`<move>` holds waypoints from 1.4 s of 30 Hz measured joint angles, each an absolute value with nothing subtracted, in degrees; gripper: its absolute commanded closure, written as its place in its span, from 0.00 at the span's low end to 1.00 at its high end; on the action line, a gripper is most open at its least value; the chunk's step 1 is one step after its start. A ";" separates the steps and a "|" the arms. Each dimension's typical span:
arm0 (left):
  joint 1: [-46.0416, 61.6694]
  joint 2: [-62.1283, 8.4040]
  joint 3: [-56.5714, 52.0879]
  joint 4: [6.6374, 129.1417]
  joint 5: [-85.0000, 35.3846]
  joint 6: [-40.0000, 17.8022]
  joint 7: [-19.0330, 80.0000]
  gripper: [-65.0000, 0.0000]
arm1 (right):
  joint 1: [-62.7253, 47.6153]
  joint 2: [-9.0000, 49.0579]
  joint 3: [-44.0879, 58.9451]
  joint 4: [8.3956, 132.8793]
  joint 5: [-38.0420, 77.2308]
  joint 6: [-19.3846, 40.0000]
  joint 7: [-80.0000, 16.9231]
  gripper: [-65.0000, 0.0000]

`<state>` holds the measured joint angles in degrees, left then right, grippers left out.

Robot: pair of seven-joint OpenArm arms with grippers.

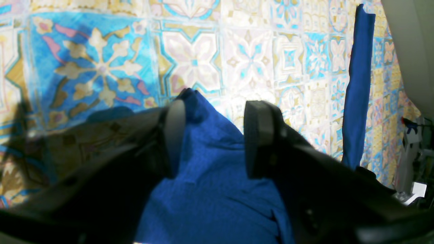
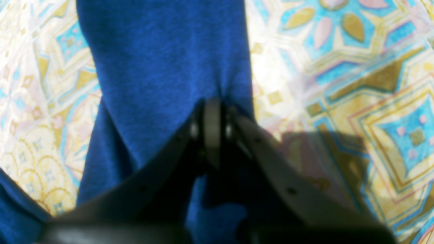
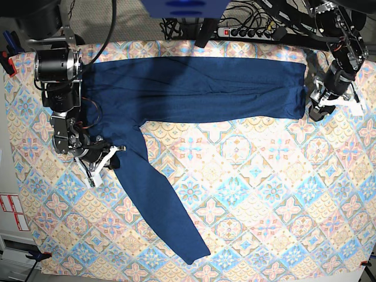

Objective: Fold the T-shirt properly
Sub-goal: 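Grasp the trailing sleeve with the right gripper and drag it along the body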

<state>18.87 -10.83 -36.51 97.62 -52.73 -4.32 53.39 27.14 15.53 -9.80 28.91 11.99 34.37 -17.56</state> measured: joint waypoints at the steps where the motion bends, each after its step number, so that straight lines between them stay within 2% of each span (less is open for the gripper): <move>1: 18.87 -10.83 -36.51 97.62 -52.75 -4.32 53.39 0.57 | 27.20 15.55 -11.07 29.17 12.01 34.26 -17.50 0.99; 6: 18.87 -10.81 -36.51 97.62 -52.75 -4.32 53.39 0.57 | 24.29 15.73 -11.44 34.52 12.01 34.17 -17.96 0.99; 12: 18.90 -10.83 -36.51 97.62 -52.73 -4.34 53.36 0.57 | 15.38 15.25 -9.50 52.40 10.57 35.20 -28.71 0.99; 15: 18.90 -10.92 -36.47 97.62 -52.71 -4.34 53.34 0.57 | 12.25 15.64 -9.10 61.54 10.94 39.94 -32.14 0.99; 22: 18.90 -10.87 -36.36 97.62 -52.60 -4.34 53.21 0.57 | 2.09 15.38 -6.57 79.35 13.37 39.62 -39.05 0.99; 25: 18.90 -10.70 -36.32 97.62 -52.56 -4.32 53.41 0.57 | -0.45 15.38 -6.63 82.85 17.02 39.88 -38.09 1.00; 28: 18.90 -10.68 -36.34 97.62 -52.56 -4.29 53.34 0.57 | 0.19 14.90 -6.59 81.93 16.36 40.12 -36.47 0.96; 33: 18.87 -10.70 -36.25 97.62 -52.45 -4.27 53.49 0.57 | 7.44 15.00 -6.24 72.23 9.80 39.86 -34.70 0.79; 35: 18.83 -10.66 -36.23 97.62 -52.56 -4.34 53.45 0.57 | 10.68 14.24 -6.28 67.46 7.79 36.47 -34.61 0.73; 42: 19.05 -10.61 -36.25 97.62 -52.51 -4.29 53.36 0.57 | 15.53 13.85 -6.33 55.72 7.49 35.77 -34.26 0.58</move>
<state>19.05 -10.61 -36.25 97.62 -52.51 -4.29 53.36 15.53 13.85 -6.33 55.72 7.49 35.77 -34.26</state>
